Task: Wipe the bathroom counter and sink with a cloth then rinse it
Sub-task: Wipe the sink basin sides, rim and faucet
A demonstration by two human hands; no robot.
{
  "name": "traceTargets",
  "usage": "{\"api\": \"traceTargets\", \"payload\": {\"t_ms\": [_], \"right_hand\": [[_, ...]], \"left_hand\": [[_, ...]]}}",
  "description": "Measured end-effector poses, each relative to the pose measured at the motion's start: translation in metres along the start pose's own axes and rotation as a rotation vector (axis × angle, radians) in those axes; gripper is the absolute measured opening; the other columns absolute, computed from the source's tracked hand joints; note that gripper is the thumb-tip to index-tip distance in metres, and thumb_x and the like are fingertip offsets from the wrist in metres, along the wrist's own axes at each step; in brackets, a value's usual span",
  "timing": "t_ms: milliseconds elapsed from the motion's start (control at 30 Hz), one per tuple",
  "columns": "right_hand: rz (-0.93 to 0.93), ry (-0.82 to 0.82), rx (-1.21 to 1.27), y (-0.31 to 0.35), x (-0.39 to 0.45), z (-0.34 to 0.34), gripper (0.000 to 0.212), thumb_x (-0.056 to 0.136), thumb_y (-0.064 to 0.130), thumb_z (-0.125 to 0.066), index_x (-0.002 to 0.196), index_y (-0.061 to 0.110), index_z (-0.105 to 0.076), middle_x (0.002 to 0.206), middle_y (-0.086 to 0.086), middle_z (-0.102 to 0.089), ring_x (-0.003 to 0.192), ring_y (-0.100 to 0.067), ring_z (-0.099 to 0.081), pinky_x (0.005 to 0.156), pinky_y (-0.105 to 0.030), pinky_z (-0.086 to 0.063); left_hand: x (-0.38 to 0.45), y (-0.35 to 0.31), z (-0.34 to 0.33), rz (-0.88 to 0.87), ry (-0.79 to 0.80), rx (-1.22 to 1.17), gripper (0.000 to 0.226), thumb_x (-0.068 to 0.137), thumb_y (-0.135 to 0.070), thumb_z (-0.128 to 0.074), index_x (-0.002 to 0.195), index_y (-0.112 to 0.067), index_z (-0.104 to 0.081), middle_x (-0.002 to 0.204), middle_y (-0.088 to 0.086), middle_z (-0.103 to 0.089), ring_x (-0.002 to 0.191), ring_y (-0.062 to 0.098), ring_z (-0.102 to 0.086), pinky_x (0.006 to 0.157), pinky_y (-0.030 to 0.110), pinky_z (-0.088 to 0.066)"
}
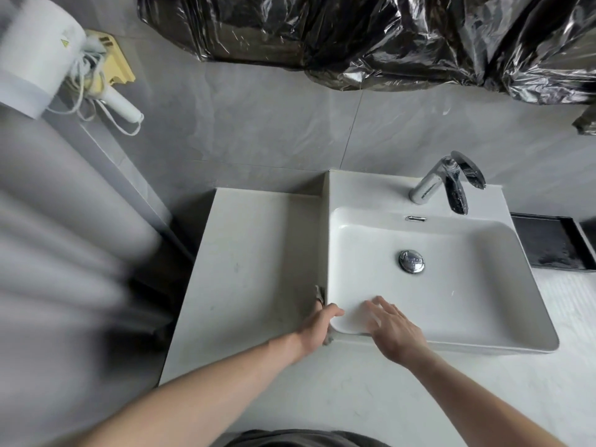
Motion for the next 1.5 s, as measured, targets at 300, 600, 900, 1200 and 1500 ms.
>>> {"api": "traceTargets", "payload": {"t_ms": [300,600,900,1200,1500], "right_hand": [[-0.002,-0.092,-0.008,0.0,-0.02,-0.005,0.042,0.107,0.034,-0.025,0.121,0.036,-0.065,0.149,0.02,-0.049,0.132,-0.016,-0.053,0.103,-0.036,-0.033],[0.039,-0.24,0.092,-0.009,-0.031,-0.014,0.037,0.105,0.04,-0.031,0.104,0.029,-0.066,0.12,0.021,-0.067,0.114,-0.015,-0.059,0.093,-0.032,-0.033],[-0.103,-0.604,0.967,-0.02,-0.111,-0.038,0.039,0.096,0.0,-0.056,0.11,0.034,-0.067,0.12,0.016,-0.066,0.113,-0.003,-0.061,0.098,-0.026,-0.047],[-0.565,0.052,1.59,-0.003,-0.108,-0.139,0.033,0.101,-0.004,-0.044,0.126,0.009,-0.061,0.125,-0.009,-0.065,0.107,-0.027,-0.063,0.08,-0.036,-0.052],[-0.414,-0.067,1.857,0.025,-0.048,-0.1,0.023,0.109,0.015,-0.041,0.12,0.015,-0.061,0.133,-0.011,-0.065,0.126,-0.024,-0.059,0.109,-0.046,-0.048]], "left_hand": [[0.022,-0.045,0.01,-0.232,-0.045,-0.017,0.038,0.06,-0.049,-0.064,0.08,-0.018,-0.057,0.087,0.001,-0.062,0.091,0.016,-0.058,0.09,0.034,-0.044],[0.05,-0.069,0.009,-0.064,0.009,-0.046,0.034,0.081,-0.051,-0.052,0.089,-0.021,-0.066,0.08,-0.003,-0.068,0.074,0.015,-0.06,0.07,0.031,-0.044],[0.003,0.019,-0.011,0.103,0.083,-0.204,0.054,0.065,-0.053,-0.058,0.093,-0.007,-0.058,0.067,0.014,-0.053,0.052,0.025,-0.044,0.055,0.034,-0.033],[-0.024,0.044,-0.046,0.177,0.214,-0.096,0.052,0.058,-0.053,-0.06,0.095,-0.017,-0.051,0.102,0.008,-0.058,0.101,0.014,-0.056,0.111,0.037,-0.031],[-0.037,0.02,-0.042,0.274,0.317,0.125,0.025,0.081,-0.02,-0.041,0.058,-0.025,-0.051,0.065,-0.004,-0.034,0.057,0.013,-0.029,0.06,0.027,-0.03]]}}
Point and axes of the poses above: each hand's wrist, its own x-axis towards the middle knuckle, its own z-axis out of the back of the hand, y = z × x, the point moved 6 cm from there along x, towards the middle knuckle
